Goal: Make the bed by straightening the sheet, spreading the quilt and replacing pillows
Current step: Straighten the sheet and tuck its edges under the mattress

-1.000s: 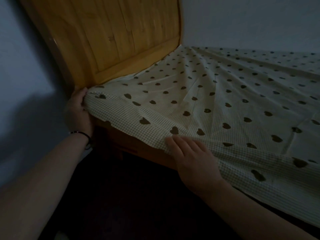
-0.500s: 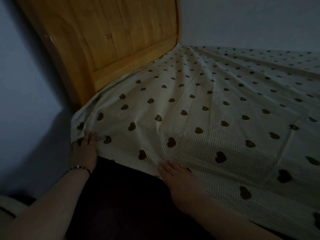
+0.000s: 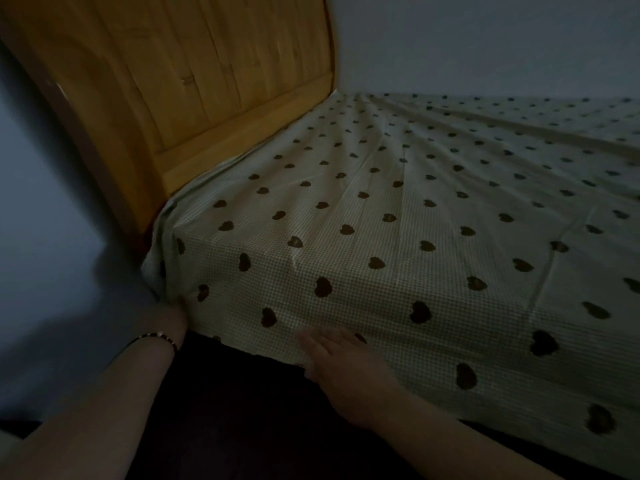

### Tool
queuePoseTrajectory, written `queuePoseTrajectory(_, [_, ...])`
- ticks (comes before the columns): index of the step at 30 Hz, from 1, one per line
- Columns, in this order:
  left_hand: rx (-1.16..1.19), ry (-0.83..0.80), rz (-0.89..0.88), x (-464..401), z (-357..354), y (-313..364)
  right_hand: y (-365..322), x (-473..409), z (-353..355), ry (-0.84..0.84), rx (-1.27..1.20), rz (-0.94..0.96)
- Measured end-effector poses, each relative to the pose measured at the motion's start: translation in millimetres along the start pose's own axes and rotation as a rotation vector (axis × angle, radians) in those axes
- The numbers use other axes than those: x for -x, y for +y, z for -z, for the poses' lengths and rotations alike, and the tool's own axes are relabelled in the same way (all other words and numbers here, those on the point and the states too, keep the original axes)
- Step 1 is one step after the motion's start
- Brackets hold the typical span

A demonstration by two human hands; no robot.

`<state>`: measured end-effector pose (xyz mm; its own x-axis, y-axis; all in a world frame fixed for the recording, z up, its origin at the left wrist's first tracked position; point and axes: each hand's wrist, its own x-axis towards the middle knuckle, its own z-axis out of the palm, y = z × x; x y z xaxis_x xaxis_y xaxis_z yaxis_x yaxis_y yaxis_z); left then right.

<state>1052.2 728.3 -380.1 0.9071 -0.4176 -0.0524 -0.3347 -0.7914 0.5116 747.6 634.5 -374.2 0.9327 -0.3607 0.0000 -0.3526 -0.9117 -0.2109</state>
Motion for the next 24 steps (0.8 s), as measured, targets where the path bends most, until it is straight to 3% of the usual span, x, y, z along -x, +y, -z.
queuePoseTrajectory(2, [-0.14,-0.084,-0.082,-0.8,-8.0,-3.7,0.4,2.4,8.1,0.05,-0.018,-0.011])
queuePoseTrajectory(4, [-0.195,-0.046,-0.187,-3.4,-14.1,2.2,3.4,2.5,14.9,0.079,-0.01,-0.016])
queuePoseTrajectory(9, [-0.209,0.342,-0.455,35.1,4.4,71.9,24.3,7.3,38.1,0.11,0.046,-0.073])
queuePoseTrajectory(11, [-0.15,0.414,-0.558,56.6,14.3,110.1,35.8,13.1,48.8,0.13,0.062,-0.132])
queuePoseTrajectory(16, [-0.16,0.12,-0.791,95.8,-4.9,190.1,77.4,30.6,75.4,0.082,0.064,-0.372])
queuePoseTrajectory(20, [-0.24,-0.17,-0.867,131.7,-40.5,225.9,105.6,57.2,83.4,0.116,-0.044,-0.484])
queuePoseTrajectory(22, [-0.203,-0.193,-0.901,150.2,-56.9,230.7,112.7,75.1,81.6,0.134,-0.051,-0.441])
queuePoseTrajectory(24, [-0.163,-0.104,-0.941,158.9,-66.6,227.9,115.0,84.9,82.9,0.103,-0.08,-0.375])
